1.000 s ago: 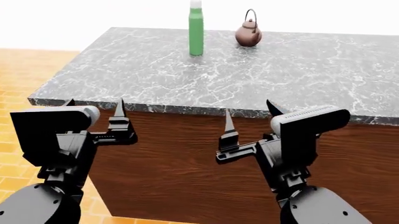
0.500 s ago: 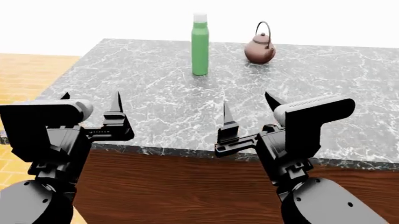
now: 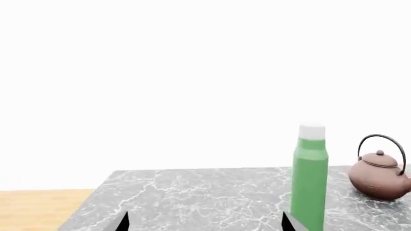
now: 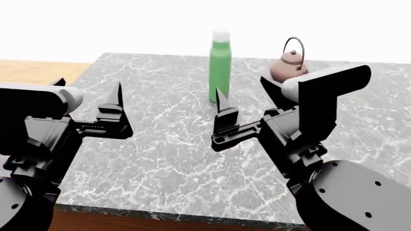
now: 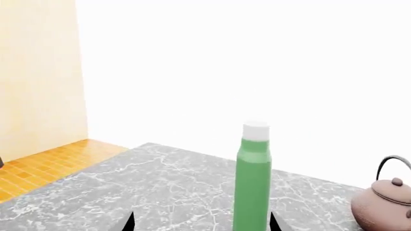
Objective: Pick the water bottle from the counter and place it in the cabinet.
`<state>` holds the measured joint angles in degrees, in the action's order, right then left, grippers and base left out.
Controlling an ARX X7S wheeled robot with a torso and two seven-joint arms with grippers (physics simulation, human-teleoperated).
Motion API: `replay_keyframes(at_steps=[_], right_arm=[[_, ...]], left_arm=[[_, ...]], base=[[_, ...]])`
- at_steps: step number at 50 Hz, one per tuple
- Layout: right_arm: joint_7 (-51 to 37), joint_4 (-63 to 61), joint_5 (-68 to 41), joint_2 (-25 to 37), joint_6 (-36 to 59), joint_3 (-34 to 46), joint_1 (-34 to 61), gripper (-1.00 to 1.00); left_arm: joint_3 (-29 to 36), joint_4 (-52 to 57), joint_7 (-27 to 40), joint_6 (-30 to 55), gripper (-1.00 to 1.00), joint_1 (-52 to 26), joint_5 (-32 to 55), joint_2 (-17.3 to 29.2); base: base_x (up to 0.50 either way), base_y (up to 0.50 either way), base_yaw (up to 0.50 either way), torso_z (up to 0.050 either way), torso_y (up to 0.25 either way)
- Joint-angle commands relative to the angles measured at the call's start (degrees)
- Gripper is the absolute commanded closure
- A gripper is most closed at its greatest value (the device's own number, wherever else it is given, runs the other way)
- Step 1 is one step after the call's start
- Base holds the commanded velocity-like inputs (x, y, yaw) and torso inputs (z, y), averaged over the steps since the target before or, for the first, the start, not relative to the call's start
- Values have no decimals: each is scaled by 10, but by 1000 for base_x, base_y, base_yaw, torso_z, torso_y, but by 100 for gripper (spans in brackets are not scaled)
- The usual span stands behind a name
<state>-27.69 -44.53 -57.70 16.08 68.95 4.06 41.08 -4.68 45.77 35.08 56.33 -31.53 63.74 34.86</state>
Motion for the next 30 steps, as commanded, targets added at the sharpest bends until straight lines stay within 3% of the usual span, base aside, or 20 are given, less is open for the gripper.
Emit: replay_keyframes(at_steps=[1,6,18,30], right_arm=[[-20,-3,-42,-6,26,-13,23,-100],[-26,4,-42,-6,24,-15,18,-100],[-47,78,-47,-19,15,-43,15,-100],[-32,154,-18,-24,21,8,63,-100]], left_arm=[[-4,8,7,10,-100,-12,24,9],[-3,9,7,11,-100,-14,26,11],[-3,13,10,11,-100,-17,34,17],[-2,11,6,5,-100,-6,28,19]], base=[[94,-368,0,0,0],[86,-323,0,0,0],[0,0,0,0,1],[0,0,0,0,0]])
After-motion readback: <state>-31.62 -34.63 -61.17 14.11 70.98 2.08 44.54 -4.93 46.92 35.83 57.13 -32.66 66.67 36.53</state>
